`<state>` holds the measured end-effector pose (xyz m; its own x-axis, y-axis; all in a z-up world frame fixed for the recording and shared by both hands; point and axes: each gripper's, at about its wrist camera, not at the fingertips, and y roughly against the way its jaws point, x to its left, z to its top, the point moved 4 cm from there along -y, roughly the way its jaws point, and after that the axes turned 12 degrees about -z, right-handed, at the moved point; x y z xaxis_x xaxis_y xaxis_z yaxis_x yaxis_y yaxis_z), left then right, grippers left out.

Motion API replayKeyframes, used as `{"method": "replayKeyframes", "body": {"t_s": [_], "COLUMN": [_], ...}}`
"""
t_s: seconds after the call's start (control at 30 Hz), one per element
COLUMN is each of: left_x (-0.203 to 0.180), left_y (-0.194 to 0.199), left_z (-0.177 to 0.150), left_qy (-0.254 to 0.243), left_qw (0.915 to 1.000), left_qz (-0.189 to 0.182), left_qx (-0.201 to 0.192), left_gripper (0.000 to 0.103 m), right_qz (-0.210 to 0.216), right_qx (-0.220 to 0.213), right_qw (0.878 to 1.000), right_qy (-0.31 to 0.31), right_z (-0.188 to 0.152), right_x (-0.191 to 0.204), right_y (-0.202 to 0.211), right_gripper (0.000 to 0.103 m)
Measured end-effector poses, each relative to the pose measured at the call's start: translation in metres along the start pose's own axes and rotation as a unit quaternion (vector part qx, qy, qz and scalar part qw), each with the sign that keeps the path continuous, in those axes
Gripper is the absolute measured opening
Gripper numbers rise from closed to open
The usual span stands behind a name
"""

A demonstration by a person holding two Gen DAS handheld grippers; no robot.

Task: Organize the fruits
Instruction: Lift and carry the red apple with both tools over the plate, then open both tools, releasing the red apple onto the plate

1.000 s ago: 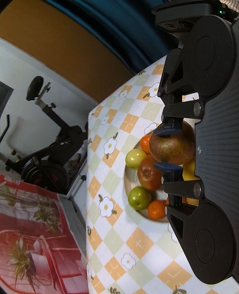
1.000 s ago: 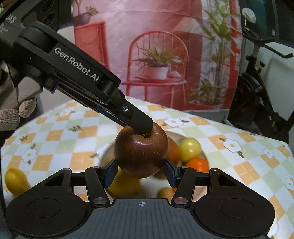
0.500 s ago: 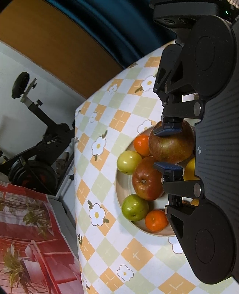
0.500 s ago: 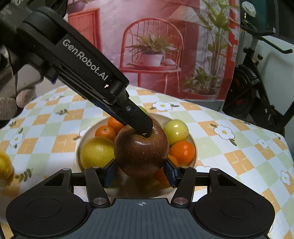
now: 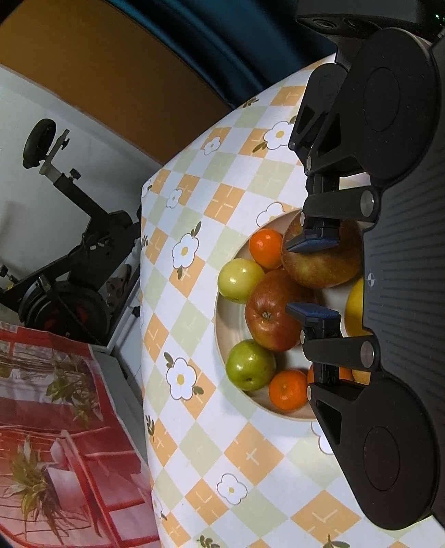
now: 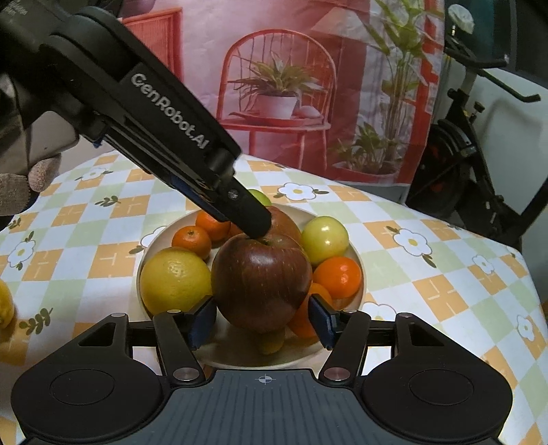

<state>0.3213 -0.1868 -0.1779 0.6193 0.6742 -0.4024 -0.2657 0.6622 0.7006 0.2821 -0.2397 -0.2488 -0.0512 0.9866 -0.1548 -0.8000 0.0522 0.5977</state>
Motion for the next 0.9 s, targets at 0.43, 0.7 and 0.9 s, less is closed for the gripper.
{"method": "replayKeyframes", "body": {"t_s": [0.43,0.7,0.9], "left_x": [0.01,0.02,0.037], "left_y": [0.026,0.065,0.109], "left_z": [-0.013,-0.028,-0.052], "left_qy": [-0.001,-0.004,0.01], "left_qw": [0.9991,0.996,0.9915], "left_qz": [0.037,0.075,0.109], "left_qx": [-0.019,-0.048,-0.071], "left_gripper": [0.034,0.038,0.039], "right_qz": [-0.01,-0.005,0.007], "right_qx": [-0.013,-0.036,-0.048], "right_qw": [0.999,0.996,0.994], "right_qy": [-0.033,-0.084,-0.1], "right_z": [-0.006,-0.009,-0.009], "right_x": [0.001,0.003,0.018], "right_y": [0.019,0.039,0.053], "right_gripper": [0.06,0.06,0.06]}}
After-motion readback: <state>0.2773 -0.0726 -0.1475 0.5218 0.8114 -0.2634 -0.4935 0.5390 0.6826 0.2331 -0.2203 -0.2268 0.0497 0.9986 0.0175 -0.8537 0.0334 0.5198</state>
